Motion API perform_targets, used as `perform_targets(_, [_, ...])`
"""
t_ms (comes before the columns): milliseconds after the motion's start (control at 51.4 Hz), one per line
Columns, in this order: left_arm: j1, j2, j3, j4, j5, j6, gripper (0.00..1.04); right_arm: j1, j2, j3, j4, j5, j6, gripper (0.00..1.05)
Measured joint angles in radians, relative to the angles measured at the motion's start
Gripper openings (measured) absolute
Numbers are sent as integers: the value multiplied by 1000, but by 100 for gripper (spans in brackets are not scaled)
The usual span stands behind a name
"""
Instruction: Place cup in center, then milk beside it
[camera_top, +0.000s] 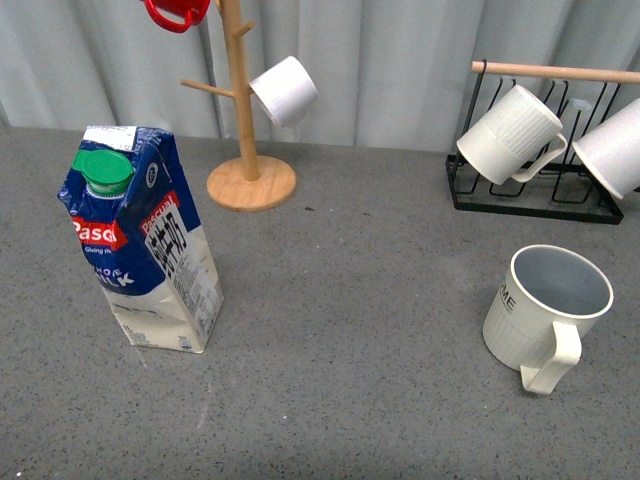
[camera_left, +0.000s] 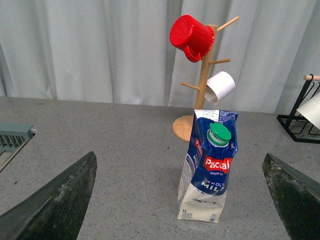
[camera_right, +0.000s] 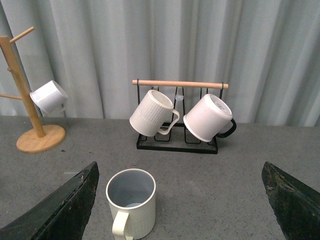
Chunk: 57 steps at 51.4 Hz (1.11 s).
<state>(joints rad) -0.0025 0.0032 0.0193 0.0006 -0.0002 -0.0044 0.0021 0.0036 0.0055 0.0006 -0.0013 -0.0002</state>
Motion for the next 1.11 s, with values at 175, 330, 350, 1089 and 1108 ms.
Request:
perform_targets(175, [0, 0, 0, 0, 0, 0, 98, 0, 0, 0, 0, 0, 0, 95])
perform_targets(330, [0, 0, 0, 0, 0, 0, 98, 0, 0, 0, 0, 0, 0, 95])
perform_targets(350, [0, 0, 0, 0, 0, 0, 98, 0, 0, 0, 0, 0, 0, 95])
perform_targets(1089, [0, 0, 0, 0, 0, 0, 98, 0, 0, 0, 0, 0, 0, 95])
perform_targets(1108, [0, 0, 0, 0, 0, 0, 98, 0, 0, 0, 0, 0, 0, 95])
